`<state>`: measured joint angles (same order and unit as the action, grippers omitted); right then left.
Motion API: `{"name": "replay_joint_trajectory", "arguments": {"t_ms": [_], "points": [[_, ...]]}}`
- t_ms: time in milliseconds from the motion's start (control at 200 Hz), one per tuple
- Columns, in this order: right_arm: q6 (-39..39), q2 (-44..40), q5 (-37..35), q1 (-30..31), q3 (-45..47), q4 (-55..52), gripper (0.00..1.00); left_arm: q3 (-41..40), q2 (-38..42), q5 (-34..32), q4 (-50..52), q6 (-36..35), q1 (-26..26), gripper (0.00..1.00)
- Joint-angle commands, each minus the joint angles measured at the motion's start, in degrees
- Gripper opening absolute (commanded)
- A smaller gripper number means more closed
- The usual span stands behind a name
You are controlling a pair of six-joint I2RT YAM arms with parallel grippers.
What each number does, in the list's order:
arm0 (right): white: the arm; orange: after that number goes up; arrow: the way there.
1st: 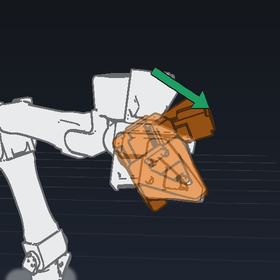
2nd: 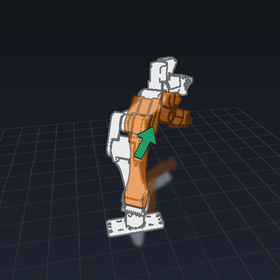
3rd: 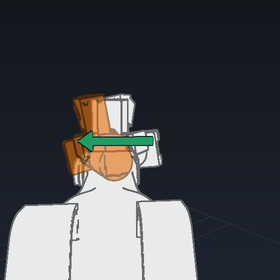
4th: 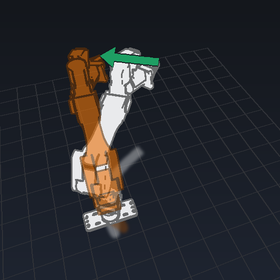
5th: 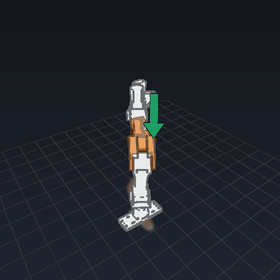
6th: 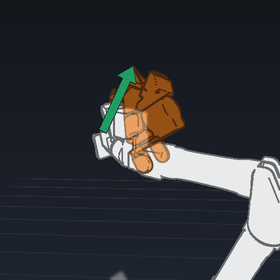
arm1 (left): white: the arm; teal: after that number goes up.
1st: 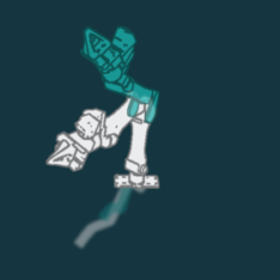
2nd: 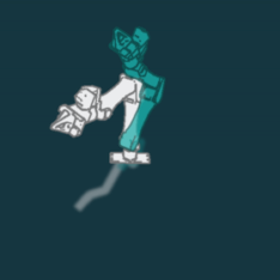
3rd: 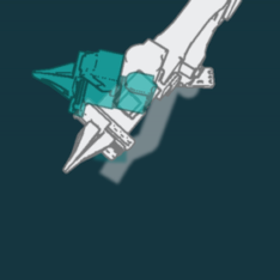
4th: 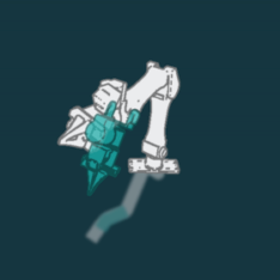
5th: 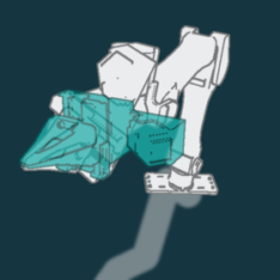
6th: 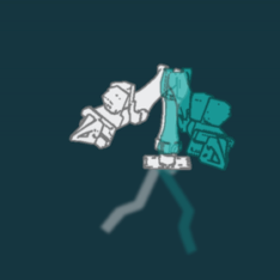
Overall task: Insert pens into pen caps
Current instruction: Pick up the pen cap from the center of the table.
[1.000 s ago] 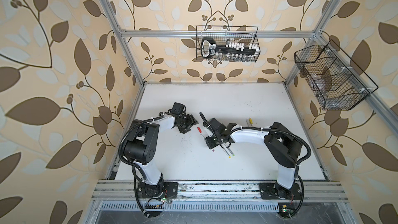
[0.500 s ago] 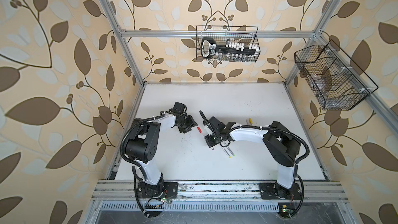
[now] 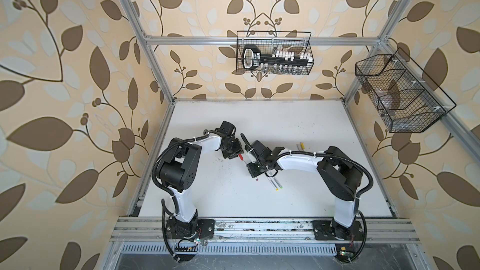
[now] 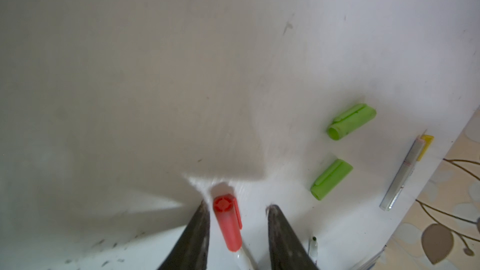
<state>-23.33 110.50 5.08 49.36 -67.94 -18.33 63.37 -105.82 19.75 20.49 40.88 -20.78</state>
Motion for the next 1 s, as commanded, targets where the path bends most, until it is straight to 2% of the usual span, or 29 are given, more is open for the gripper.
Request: {"name": "replay_joint_trajectory", "arguments": {"t_ms": [0, 185, 305, 615, 770, 995], "points": [[-0.1, 0.2, -1.4, 0.0, 1.3, -1.7, 0.09, 1.2, -3.2, -6.9, 7.7, 0.2, -1.9, 0.35], [-0.3, -1.9, -1.6, -0.1, 3.6, -1.1, 0.08, 2.5, -5.6, -12.1, 10.9, 0.2, -4.5, 0.3], [-0.8, -3.8, -1.6, -0.2, 5.7, 0.0, 0.08, 1.8, -6.4, -13.0, 10.6, 0.0, -5.5, 0.24], [-1.2, -6.9, -2.1, -0.3, 8.0, 1.0, 0.08, -0.4, -6.8, -10.5, 7.5, -0.3, -5.9, 0.1], [-1.1, -8.0, -1.9, -0.2, 8.7, 2.3, 0.08, -2.2, -5.6, -8.9, 4.8, 0.4, -5.8, 0.07], [0.3, -11.8, -1.2, 0.4, 10.9, 7.5, 0.08, -10.4, 3.2, -6.1, -6.6, 1.4, -5.5, 0.07]]}}
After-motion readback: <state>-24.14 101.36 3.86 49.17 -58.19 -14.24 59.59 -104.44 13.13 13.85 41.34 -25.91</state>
